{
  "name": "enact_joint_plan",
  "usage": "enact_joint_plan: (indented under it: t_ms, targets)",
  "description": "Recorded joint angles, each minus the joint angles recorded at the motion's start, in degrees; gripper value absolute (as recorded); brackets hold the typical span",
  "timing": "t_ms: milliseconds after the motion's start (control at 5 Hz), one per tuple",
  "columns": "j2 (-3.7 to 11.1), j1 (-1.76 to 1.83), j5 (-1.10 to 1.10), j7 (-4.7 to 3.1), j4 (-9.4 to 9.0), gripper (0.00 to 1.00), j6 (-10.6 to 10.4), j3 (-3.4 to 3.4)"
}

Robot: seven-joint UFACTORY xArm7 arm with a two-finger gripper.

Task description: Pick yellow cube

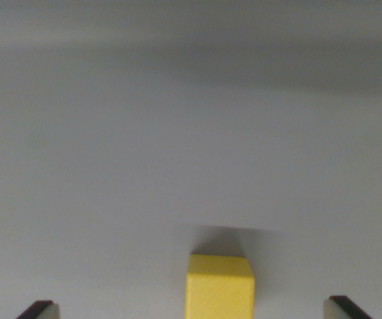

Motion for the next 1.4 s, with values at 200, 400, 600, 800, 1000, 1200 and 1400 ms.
enact_joint_plan:
  t_ms: [200, 400, 600, 800, 1000, 1200, 1400]
  targets:
    - [1.07, 0.01, 0.23, -0.23, -2.01, 0.0, -2.7, -0.16]
    - [1.07, 0.01, 0.23, -0.23, -2.01, 0.0, -2.7, -0.16]
    - [2.12, 0.01, 0.45, -0.46, -3.96, 0.0, -5.3, -0.33]
    - [2.12, 0.01, 0.45, -0.46, -3.96, 0.0, -5.3, -0.33]
    - [3.13, 0.02, 0.66, -0.67, -5.85, 0.0, -7.8, -0.48]
    - [3.13, 0.02, 0.66, -0.67, -5.85, 0.0, -7.8, -0.48]
    - [4.09, 0.02, 0.87, -0.88, -7.65, 0.0, -10.2, -0.63]
